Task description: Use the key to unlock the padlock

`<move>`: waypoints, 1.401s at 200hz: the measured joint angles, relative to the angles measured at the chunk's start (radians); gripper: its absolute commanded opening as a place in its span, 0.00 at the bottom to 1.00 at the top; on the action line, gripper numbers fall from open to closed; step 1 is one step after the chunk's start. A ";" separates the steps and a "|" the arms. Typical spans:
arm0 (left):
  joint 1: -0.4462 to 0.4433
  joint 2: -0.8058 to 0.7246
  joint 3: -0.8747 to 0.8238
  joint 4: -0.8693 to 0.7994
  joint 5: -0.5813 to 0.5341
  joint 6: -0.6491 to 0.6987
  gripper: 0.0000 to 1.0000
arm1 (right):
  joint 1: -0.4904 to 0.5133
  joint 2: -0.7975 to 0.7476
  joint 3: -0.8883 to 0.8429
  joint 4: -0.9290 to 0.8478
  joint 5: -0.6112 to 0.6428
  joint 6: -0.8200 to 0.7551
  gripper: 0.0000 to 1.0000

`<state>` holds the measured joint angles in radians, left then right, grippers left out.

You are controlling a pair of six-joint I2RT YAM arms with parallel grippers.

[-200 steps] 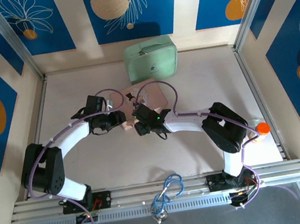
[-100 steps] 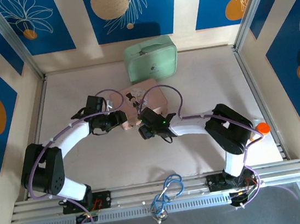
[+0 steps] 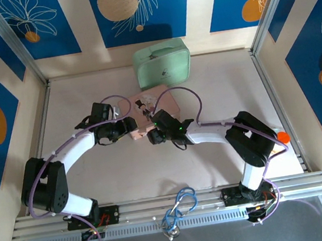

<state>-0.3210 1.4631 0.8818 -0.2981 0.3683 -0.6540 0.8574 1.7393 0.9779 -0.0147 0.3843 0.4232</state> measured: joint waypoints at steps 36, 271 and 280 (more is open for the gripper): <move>0.000 0.000 0.000 0.008 -0.002 -0.018 0.65 | 0.000 0.013 0.000 0.031 0.001 -0.003 0.59; 0.000 0.013 0.000 -0.010 -0.003 0.009 0.54 | 0.023 0.157 0.083 0.003 0.097 -0.084 0.45; 0.000 0.013 0.000 -0.010 -0.003 0.009 0.54 | 0.023 0.157 0.083 0.001 0.100 -0.085 0.41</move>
<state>-0.3210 1.4761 0.8814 -0.3077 0.3653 -0.6453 0.8799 1.8965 1.0607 -0.0139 0.4847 0.3382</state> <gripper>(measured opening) 0.540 0.454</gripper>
